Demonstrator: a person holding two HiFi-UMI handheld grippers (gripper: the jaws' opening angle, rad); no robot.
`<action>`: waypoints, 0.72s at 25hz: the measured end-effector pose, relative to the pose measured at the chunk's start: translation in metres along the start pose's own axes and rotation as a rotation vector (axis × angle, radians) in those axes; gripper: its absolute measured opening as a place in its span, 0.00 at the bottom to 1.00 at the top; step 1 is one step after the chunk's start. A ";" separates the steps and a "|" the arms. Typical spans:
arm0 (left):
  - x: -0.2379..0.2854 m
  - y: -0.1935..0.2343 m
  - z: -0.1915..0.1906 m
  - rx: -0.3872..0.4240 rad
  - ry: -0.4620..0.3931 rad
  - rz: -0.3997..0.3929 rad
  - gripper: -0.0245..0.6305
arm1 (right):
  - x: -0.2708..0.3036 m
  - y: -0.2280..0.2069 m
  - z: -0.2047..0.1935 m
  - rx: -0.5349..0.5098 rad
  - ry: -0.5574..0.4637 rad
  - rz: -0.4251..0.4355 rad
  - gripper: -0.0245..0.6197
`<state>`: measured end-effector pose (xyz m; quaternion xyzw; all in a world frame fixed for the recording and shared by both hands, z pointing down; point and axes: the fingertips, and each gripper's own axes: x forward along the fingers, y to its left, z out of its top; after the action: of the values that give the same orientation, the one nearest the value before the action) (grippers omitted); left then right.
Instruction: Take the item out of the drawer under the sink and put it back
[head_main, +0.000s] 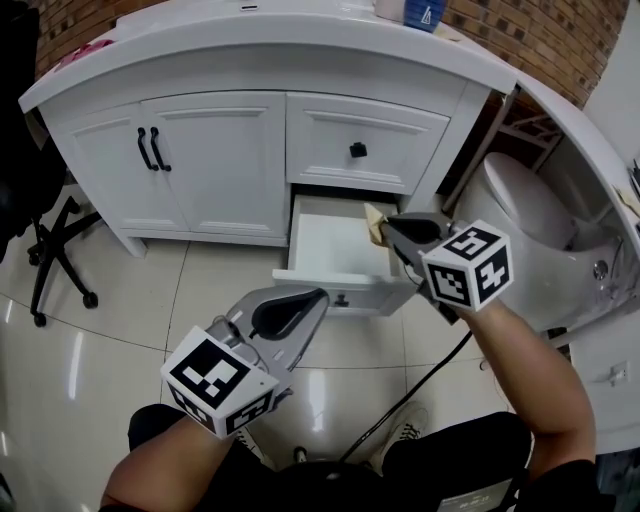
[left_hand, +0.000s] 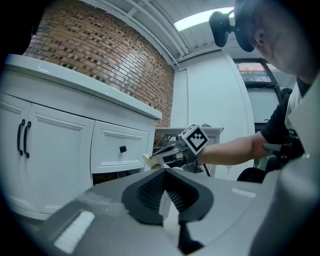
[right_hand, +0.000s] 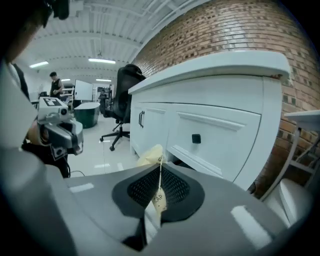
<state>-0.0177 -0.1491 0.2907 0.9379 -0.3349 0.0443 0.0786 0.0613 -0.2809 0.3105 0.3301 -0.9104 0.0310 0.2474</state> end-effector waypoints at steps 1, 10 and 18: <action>0.001 0.002 -0.001 -0.001 0.003 0.001 0.05 | 0.011 -0.005 -0.002 -0.029 0.026 -0.003 0.05; 0.009 0.009 -0.006 -0.019 0.015 0.000 0.05 | 0.099 -0.044 -0.038 -0.204 0.198 -0.014 0.05; 0.010 0.017 -0.005 -0.050 0.012 0.009 0.05 | 0.153 -0.055 -0.089 -0.248 0.382 0.060 0.05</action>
<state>-0.0212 -0.1672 0.2990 0.9338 -0.3397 0.0419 0.1040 0.0321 -0.3938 0.4543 0.2579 -0.8534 -0.0119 0.4529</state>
